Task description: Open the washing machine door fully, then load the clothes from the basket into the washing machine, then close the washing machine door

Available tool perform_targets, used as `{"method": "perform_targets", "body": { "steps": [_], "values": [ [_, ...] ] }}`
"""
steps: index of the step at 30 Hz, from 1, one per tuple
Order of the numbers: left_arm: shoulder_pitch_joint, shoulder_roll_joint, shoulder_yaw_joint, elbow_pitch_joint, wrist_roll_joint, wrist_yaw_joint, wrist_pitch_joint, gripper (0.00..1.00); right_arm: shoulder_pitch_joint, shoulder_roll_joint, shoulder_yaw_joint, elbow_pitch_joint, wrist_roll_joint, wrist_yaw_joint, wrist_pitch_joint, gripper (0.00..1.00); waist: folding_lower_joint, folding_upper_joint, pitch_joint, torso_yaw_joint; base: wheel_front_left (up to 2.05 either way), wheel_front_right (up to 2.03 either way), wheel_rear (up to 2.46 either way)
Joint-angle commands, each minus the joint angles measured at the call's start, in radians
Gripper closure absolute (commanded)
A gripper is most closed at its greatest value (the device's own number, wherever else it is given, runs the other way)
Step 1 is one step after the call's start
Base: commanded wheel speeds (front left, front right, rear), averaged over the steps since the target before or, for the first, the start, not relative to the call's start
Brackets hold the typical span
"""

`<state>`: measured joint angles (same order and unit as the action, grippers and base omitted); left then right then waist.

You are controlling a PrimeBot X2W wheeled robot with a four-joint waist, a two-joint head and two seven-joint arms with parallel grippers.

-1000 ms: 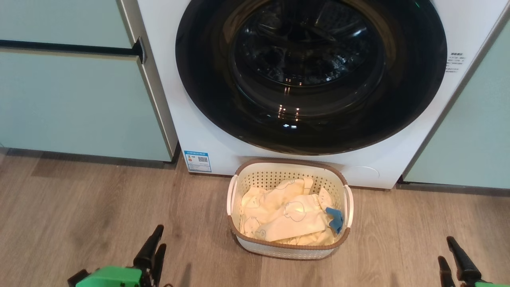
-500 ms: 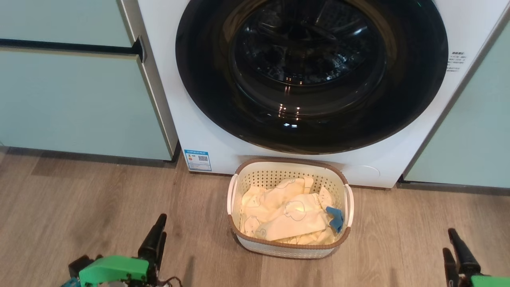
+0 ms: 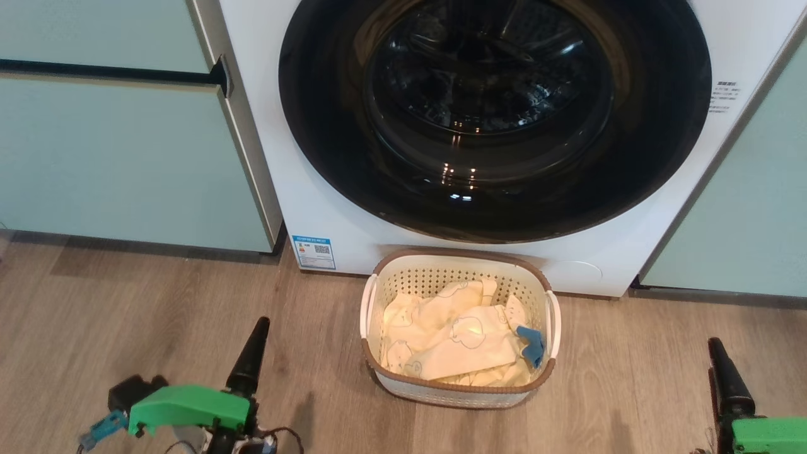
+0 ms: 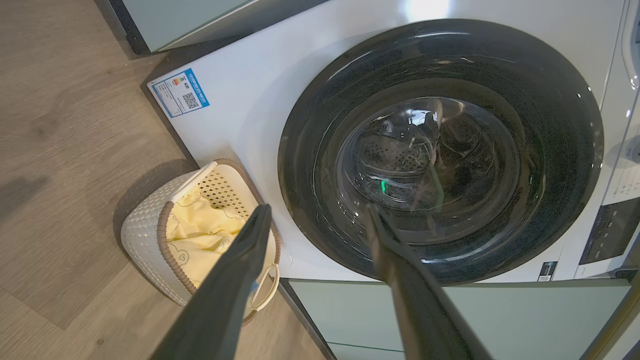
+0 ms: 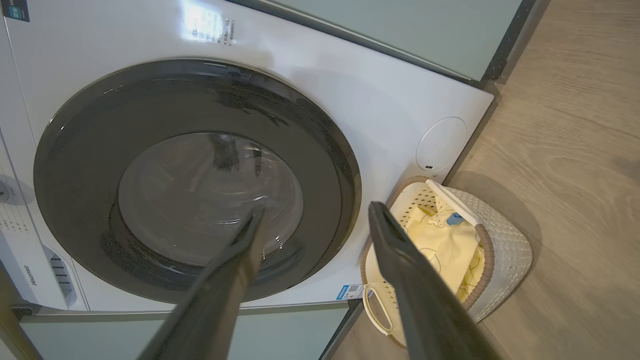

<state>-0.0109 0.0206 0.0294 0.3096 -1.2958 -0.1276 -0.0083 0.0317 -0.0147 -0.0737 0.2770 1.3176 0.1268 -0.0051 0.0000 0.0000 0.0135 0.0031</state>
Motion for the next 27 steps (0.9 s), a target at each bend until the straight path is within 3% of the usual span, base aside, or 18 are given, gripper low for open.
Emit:
{"method": "perform_targets", "body": {
  "steps": [1,27],
  "values": [
    [-0.058,0.014,0.008,-0.038,0.029,-0.001,-0.009,0.0,-0.057,-0.014,0.006,-0.044,-0.03,0.001,-0.012,0.0,0.0,0.0,0.0,0.0,0.0,0.0,0.0],
    [-0.109,0.02,0.01,-0.103,0.483,-0.002,-0.085,0.0,-0.084,-0.021,0.041,-0.121,-0.527,0.002,-0.088,0.0,0.0,0.0,0.003,0.008,0.0,0.0,0.0]
  ]
}}
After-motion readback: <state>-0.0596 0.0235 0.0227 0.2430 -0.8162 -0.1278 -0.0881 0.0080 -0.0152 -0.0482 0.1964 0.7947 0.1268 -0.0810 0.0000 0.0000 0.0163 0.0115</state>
